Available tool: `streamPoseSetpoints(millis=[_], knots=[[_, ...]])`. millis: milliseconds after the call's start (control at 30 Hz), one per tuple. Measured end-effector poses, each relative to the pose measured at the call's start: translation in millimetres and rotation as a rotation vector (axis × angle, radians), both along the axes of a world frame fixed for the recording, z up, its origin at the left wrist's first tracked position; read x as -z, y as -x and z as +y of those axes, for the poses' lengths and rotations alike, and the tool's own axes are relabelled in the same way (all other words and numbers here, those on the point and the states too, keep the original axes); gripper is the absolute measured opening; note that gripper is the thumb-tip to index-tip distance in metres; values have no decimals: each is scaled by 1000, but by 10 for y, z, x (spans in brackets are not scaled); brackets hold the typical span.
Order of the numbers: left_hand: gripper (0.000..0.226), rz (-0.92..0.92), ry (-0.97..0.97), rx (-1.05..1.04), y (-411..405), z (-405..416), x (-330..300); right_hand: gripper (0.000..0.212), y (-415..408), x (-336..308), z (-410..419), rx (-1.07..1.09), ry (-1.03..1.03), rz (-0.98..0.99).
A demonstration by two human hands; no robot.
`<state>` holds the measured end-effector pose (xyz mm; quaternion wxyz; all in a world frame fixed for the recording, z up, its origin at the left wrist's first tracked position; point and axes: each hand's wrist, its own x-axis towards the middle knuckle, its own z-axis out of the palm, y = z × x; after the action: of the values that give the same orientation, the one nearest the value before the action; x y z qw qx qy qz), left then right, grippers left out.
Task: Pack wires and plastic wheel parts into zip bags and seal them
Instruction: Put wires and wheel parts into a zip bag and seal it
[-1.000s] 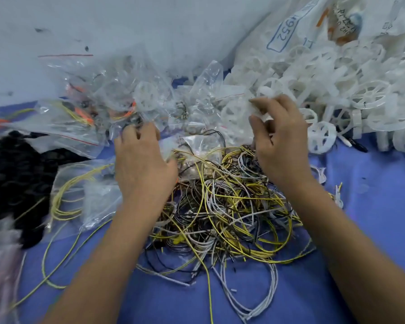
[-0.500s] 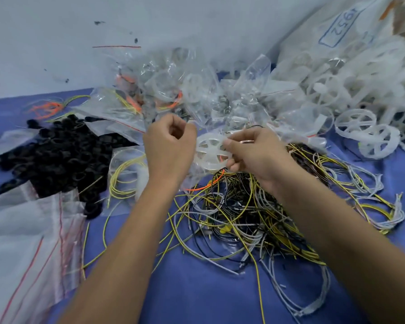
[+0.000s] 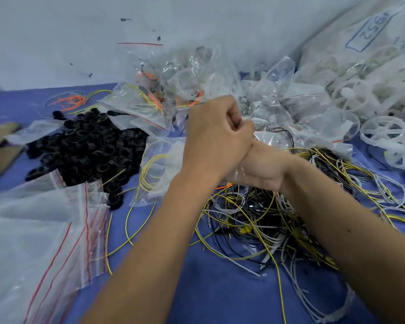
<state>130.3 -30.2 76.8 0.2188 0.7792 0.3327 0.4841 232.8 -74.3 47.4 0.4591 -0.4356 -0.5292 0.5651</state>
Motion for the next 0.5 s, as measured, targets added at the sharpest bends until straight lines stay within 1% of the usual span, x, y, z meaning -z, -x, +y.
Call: streamPoseSetpoints(millis=[67, 167, 200, 233, 267, 300, 333, 367, 433, 467, 500], knots=[[19, -22, 5, 9, -17, 14, 15, 30, 1, 4, -42, -71, 8, -65], [23, -25, 3, 10, -27, 14, 69, 27, 41, -34, -81, -97, -17, -264], [26, -32, 3, 19, -28, 12, 85, 28, 45, -37, -69, -71, -38, -288], [30, -52, 13, 34, -31, 12, 97, 27, 34, -23, -39, 0, -73, -281], [34, -85, 31, 46, -30, 15, 108, 24, 14, 5, 11, 112, -124, -256], [38, -125, 56, 54, -25, 27, 124, 16, 9, 9, 44, 205, -169, -234], [42, -163, 90, 59, -20, 41, 157, 13, 2, 21, 70, 239, -176, -230], [45, -194, 128, 60, -15, 58, 207, 14, -25, 44, 95, 219, -158, -241], [46, -212, 176, 35, -4, 76, 327, 27, -25, 87, 91, 84, -76, -293], [45, -204, 174, 13, 2, 75, 382, 30, -23, 105, 72, 57, -48, -330], [43, -192, 156, -2, 7, 73, 425, 29, -35, 116, 78, 81, -31, -376]])
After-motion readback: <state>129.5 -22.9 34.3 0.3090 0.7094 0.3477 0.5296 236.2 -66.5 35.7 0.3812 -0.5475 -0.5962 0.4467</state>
